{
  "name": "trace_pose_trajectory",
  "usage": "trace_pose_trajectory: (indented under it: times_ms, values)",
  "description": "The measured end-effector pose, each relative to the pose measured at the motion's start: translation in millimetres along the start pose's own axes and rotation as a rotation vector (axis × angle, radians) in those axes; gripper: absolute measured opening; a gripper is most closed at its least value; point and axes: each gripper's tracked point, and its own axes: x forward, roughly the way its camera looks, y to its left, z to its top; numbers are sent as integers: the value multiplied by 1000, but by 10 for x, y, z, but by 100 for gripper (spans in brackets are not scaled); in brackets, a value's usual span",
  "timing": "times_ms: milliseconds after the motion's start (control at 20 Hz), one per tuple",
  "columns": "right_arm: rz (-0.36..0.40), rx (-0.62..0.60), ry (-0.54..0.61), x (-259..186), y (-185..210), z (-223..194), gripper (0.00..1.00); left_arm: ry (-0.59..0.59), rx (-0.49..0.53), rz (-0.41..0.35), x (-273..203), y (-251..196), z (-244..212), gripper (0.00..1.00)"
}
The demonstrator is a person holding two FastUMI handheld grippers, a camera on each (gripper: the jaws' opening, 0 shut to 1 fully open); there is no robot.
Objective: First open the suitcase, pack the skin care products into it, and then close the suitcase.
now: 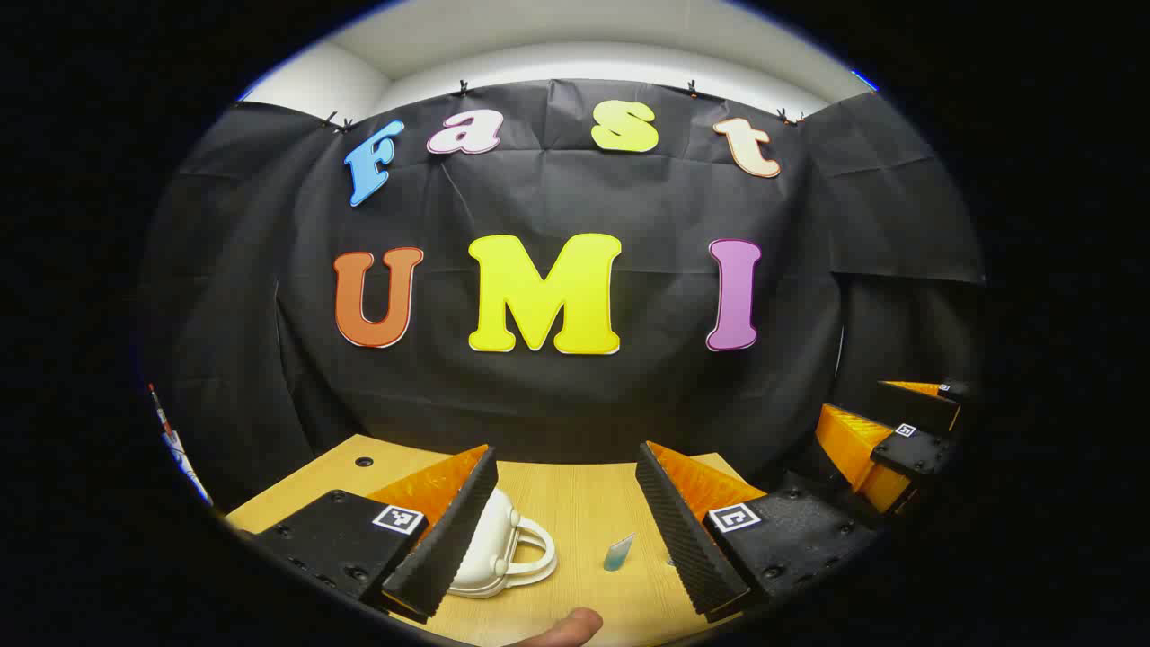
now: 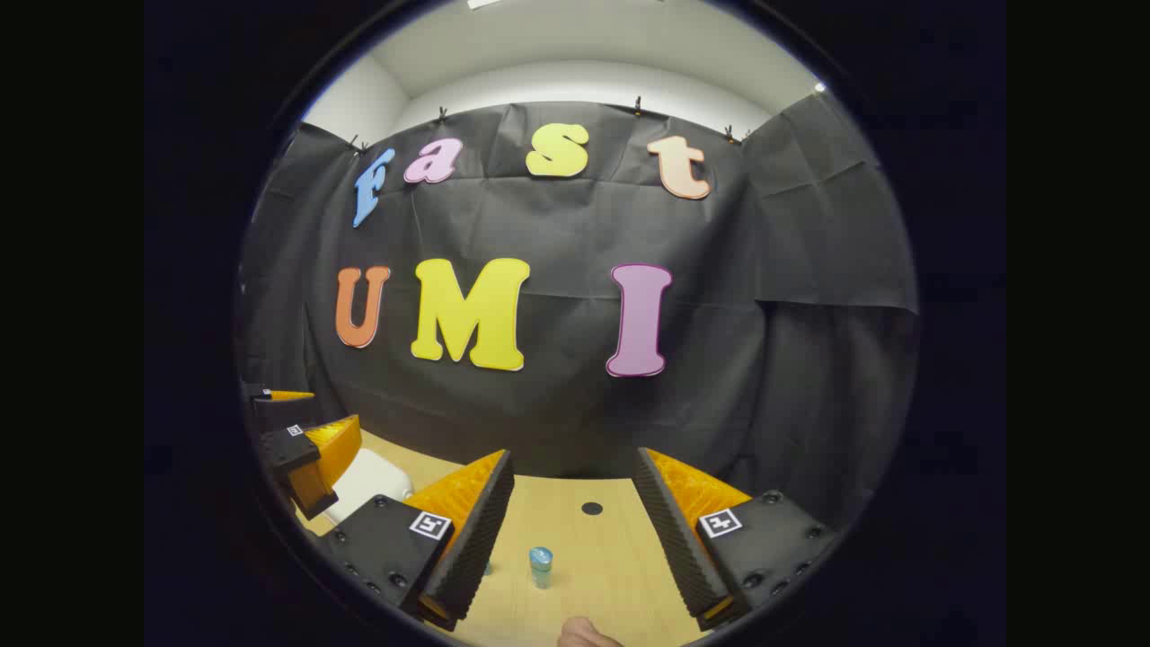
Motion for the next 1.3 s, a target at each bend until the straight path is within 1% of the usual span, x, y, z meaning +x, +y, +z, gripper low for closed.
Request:
trace_pose_trajectory:
  times_ms: [350,650,750,800,950,1050,1150,1300]
  values:
    - [-5,-15,12,53,-48,-52,82,8,-24,-1,81,-18,-31,99]
    - [-16,-24,34,90,-165,-181,81,40,-20,12,145,9,-252,99]
    - [-24,-32,47,101,-228,-248,81,34,3,19,201,36,-360,99]
    - [-26,-37,55,114,-259,-293,81,43,51,33,243,74,-461,99]
    - [-48,-58,72,110,-444,-427,81,78,258,65,416,210,-853,99]
    - [-52,-49,86,88,-570,-510,81,98,403,64,506,249,-1139,100]
    - [-62,-54,93,99,-721,-587,81,109,547,57,594,270,-1411,98]
    - [-68,-71,103,98,-958,-717,81,179,739,55,710,343,-1956,98]
